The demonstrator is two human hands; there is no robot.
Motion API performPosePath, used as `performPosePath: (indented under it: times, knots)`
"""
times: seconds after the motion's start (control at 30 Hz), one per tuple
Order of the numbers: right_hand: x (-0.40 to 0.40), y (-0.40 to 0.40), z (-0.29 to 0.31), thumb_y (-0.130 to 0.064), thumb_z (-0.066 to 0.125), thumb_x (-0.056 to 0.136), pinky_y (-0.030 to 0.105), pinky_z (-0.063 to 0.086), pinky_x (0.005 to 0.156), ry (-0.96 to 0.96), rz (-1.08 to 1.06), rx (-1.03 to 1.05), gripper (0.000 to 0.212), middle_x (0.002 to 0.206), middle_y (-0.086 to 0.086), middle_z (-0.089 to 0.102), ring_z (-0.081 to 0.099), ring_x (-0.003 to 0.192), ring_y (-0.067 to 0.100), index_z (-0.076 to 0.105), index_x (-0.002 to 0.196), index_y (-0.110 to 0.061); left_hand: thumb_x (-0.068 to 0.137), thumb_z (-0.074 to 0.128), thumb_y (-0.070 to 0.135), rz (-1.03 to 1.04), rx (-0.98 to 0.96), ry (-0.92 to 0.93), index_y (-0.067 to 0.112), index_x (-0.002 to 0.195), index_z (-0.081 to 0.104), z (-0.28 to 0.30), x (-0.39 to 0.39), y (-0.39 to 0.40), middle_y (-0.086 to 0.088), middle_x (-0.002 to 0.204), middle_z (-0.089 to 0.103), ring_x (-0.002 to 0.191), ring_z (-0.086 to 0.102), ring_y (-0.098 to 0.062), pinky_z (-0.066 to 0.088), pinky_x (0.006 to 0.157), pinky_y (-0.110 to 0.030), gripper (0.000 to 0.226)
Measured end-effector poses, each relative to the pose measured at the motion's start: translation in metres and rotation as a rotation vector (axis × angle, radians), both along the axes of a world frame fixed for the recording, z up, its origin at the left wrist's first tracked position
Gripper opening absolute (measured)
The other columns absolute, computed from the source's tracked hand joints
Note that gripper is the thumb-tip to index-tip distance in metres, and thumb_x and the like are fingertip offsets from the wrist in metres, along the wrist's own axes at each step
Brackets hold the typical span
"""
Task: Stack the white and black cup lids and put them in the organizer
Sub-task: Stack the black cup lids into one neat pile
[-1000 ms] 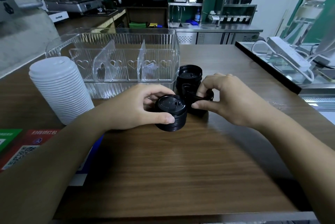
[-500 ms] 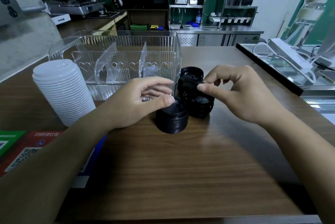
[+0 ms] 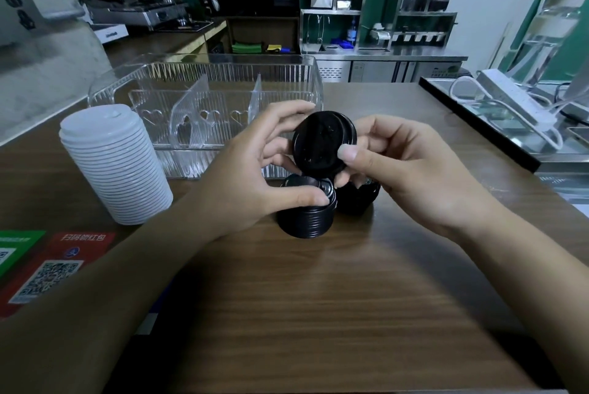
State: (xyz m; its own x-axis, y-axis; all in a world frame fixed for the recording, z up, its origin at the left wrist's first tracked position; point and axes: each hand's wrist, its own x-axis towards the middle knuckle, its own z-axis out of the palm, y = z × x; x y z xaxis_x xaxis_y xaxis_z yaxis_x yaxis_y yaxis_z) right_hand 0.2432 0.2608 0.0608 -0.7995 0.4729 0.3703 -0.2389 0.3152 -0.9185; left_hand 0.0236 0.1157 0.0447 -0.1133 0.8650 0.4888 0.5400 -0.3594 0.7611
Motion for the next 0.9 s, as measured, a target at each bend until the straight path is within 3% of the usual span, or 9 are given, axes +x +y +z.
performPosePath:
  times: [0.1, 0.2, 0.27, 0.33, 0.47, 0.67, 0.77, 0.9]
  knots:
    - [-0.002, -0.004, -0.001, -0.011, 0.083, 0.091, 0.029, 0.060, 0.083, 0.007, -0.057, 0.084, 0.043, 0.102, 0.011, 0.079, 0.076, 0.082, 0.021, 0.069, 0.132, -0.006, 0.071, 0.108, 0.031, 0.015, -0.016, 0.001, 0.027, 0.149, 0.051, -0.001, 0.001, 0.001, 0.006, 0.151, 0.071, 0.134, 0.074, -0.022, 0.063, 0.108, -0.049, 0.097]
    - [-0.002, -0.004, -0.003, -0.022, 0.093, 0.086, 0.031, 0.059, 0.090, -0.024, -0.171, 0.332, 0.069, 0.128, 0.002, 0.074, 0.075, 0.100, 0.019, 0.062, 0.148, -0.019, 0.074, 0.108, 0.021, 0.018, -0.008, 0.000, 0.018, 0.144, 0.055, -0.002, -0.001, 0.001, 0.005, 0.146, 0.073, 0.135, 0.074, -0.023, 0.062, 0.111, -0.056, 0.088]
    - [-0.001, -0.003, -0.004, -0.028, 0.093, 0.088, 0.033, 0.057, 0.097, -0.057, -0.219, 0.528, 0.070, 0.139, -0.005, 0.069, 0.070, 0.117, 0.023, 0.062, 0.150, -0.021, 0.076, 0.108, 0.015, 0.013, -0.013, 0.017, 0.018, 0.146, 0.058, -0.002, -0.003, 0.001, 0.006, 0.143, 0.073, 0.131, 0.076, -0.026, 0.062, 0.109, -0.059, 0.086]
    - [0.001, -0.002, -0.004, -0.031, 0.092, 0.090, 0.026, 0.051, 0.105, -0.085, -0.234, 0.646, 0.067, 0.145, -0.009, 0.066, 0.065, 0.131, 0.018, 0.064, 0.149, -0.022, 0.077, 0.108, 0.017, 0.018, -0.027, 0.040, 0.021, 0.147, 0.062, -0.002, -0.006, 0.002, 0.004, 0.140, 0.074, 0.127, 0.077, -0.029, 0.063, 0.107, -0.060, 0.084]
    - [0.002, -0.004, -0.006, -0.038, 0.089, 0.091, 0.030, 0.050, 0.113, -0.144, -0.238, 0.682, 0.058, 0.136, -0.015, 0.072, 0.065, 0.133, 0.009, 0.070, 0.144, -0.026, 0.078, 0.108, 0.034, 0.065, -0.042, 0.172, 0.028, 0.144, 0.070, 0.001, -0.015, 0.001, 0.007, 0.141, 0.073, 0.137, 0.070, -0.021, 0.058, 0.115, -0.052, 0.076]
    - [-0.003, -0.003, -0.011, -0.052, 0.083, 0.095, 0.043, 0.051, 0.108, -0.223, -0.288, 0.806, 0.048, 0.129, -0.017, 0.075, 0.068, 0.125, 0.005, 0.076, 0.135, -0.025, 0.081, 0.104, 0.028, 0.022, -0.168, 0.193, 0.027, 0.147, 0.072, 0.005, -0.022, -0.001, 0.013, 0.141, 0.077, 0.140, 0.069, -0.005, 0.054, 0.124, -0.037, 0.073]
    - [-0.005, -0.002, -0.015, -0.064, 0.079, 0.093, 0.052, 0.047, 0.109, -0.279, -0.315, 0.882, 0.049, 0.127, -0.019, 0.075, 0.066, 0.124, 0.004, 0.077, 0.130, -0.031, 0.084, 0.103, 0.024, -0.012, -0.247, 0.179, 0.027, 0.151, 0.071, 0.001, -0.024, -0.002, 0.014, 0.144, 0.076, 0.142, 0.067, -0.004, 0.051, 0.127, -0.040, 0.075]
    - [-0.007, -0.003, -0.019, -0.069, 0.075, 0.092, 0.052, 0.045, 0.108, -0.304, -0.329, 0.895, 0.050, 0.123, -0.020, 0.077, 0.067, 0.120, 0.005, 0.079, 0.127, -0.033, 0.085, 0.102, 0.021, -0.039, -0.320, 0.169, 0.028, 0.153, 0.070, 0.000, -0.029, -0.001, 0.017, 0.148, 0.073, 0.147, 0.063, -0.004, 0.049, 0.130, -0.045, 0.075]
